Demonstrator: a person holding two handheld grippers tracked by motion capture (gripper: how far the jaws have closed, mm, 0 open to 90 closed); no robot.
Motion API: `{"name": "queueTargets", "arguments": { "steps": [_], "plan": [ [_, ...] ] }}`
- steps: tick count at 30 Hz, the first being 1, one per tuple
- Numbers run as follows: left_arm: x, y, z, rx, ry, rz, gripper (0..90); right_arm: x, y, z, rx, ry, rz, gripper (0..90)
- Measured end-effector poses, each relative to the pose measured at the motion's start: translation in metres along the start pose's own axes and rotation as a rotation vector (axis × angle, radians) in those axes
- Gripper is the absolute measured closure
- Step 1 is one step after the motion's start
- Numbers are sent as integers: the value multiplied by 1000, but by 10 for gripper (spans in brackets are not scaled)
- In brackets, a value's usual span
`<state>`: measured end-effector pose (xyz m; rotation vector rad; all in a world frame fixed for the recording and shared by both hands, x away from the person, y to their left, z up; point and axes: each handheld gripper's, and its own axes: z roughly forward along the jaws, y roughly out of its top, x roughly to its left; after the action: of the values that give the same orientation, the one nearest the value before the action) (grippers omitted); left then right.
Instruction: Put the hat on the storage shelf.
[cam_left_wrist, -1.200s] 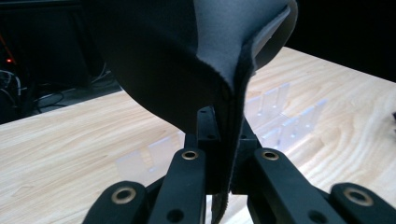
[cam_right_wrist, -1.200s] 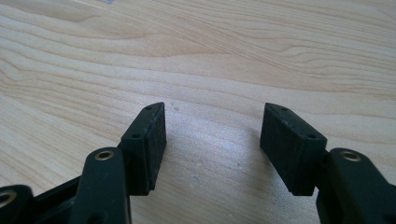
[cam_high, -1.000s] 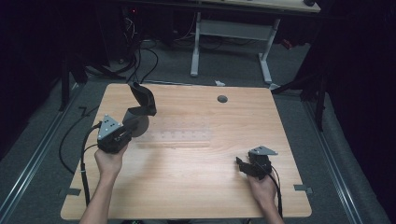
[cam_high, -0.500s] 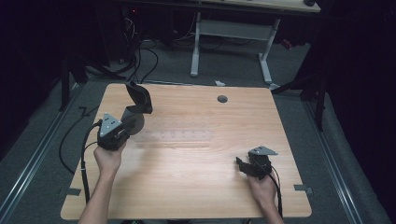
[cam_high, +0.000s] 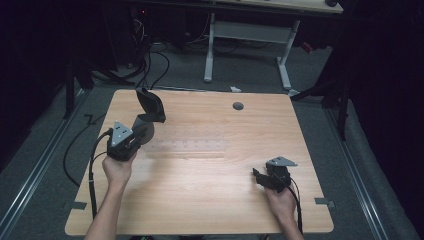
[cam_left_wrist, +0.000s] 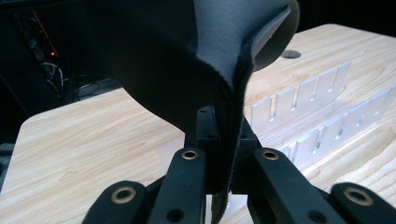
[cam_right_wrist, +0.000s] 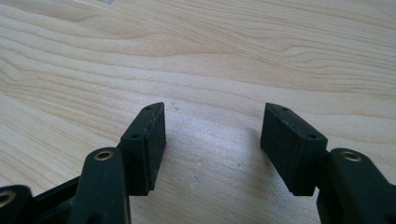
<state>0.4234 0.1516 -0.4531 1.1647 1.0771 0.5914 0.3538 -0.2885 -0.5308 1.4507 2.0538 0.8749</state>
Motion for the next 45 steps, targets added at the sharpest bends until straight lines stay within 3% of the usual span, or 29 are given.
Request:
{"name": "queueTargets", "arguments": {
  "steps": [8, 26, 38, 45],
  "plan": [
    [0, -2, 2, -8, 2, -19, 868, 0, 0, 0, 0, 1, -2, 403],
    [7, -25, 4, 48, 28, -50, 863, 0, 0, 0, 1, 3, -7, 393],
    [6, -29, 0, 76, 31, -60, 849, 0, 0, 0, 1, 3, -7, 393],
    [6, -29, -1, 101, 40, -70, 789, 0, 0, 0, 1, 3, -7, 393]
  ]
}}
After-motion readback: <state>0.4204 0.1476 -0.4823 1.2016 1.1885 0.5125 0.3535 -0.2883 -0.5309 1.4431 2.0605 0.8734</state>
